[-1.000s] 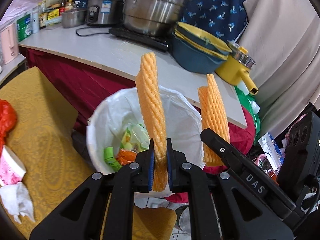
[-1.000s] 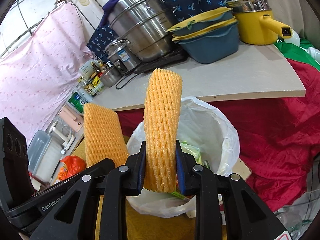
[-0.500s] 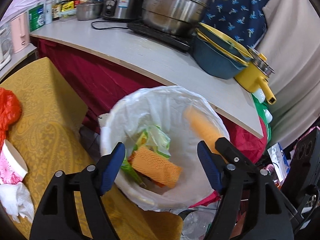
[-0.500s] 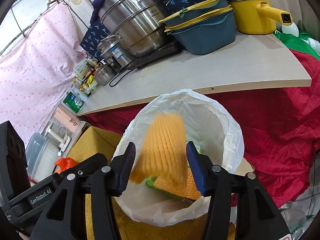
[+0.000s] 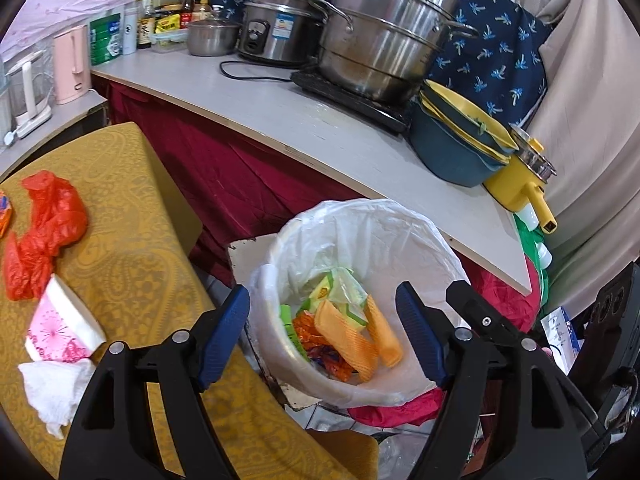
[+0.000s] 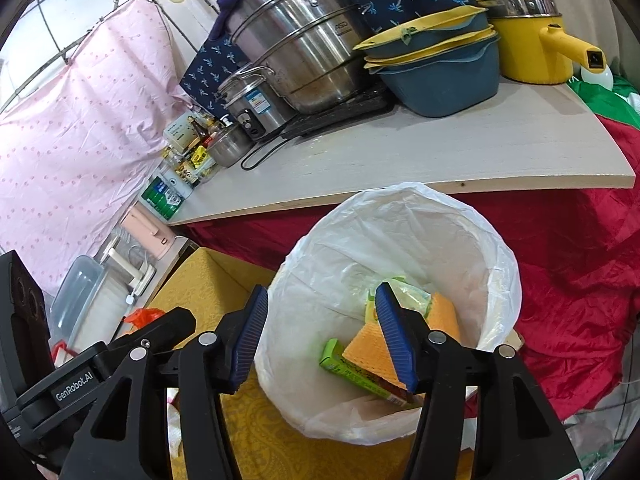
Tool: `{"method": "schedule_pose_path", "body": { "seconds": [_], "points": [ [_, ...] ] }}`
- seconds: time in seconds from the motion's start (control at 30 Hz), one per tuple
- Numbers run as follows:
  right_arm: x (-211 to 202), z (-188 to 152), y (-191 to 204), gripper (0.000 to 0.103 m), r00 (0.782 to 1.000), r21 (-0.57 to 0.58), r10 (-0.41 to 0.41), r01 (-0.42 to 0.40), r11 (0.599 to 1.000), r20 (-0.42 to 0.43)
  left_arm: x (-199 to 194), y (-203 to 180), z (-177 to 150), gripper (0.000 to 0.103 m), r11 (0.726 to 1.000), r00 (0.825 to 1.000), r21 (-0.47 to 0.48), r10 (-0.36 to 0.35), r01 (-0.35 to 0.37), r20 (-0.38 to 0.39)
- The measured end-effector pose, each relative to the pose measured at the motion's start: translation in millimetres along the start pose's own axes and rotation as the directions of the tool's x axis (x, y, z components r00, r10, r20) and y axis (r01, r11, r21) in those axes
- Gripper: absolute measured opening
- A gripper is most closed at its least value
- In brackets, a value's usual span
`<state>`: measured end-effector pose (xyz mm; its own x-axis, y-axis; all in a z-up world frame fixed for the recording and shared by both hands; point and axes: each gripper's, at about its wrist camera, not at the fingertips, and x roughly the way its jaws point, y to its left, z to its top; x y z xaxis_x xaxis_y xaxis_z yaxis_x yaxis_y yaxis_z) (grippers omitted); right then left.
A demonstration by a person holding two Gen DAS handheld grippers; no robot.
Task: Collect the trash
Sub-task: 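Move both grippers back to the table toward the pink cup and tissue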
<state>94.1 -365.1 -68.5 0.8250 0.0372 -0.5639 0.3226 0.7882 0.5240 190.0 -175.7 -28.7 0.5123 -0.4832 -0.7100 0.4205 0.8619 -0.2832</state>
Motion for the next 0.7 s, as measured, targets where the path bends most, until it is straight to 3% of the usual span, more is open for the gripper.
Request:
{"method": "schedule_pose_path", "body": {
  "seconds": [0.47,0.7],
  "points": [
    [-16,-13,59,0.058,0.999,-0.098,0.047,-0.047,0.994,-0.004,-55,44,-2,0.074,0.993,0.991,-0.051,0.108,-0.104,0.081],
    [-19,-27,96,0.059,0.998,-0.174,0.054,-0.059,0.983,-0.031,-82,76,-13,0.074,0.975,0.971,-0.062,0.217,-0.212,0.100]
  ]
}}
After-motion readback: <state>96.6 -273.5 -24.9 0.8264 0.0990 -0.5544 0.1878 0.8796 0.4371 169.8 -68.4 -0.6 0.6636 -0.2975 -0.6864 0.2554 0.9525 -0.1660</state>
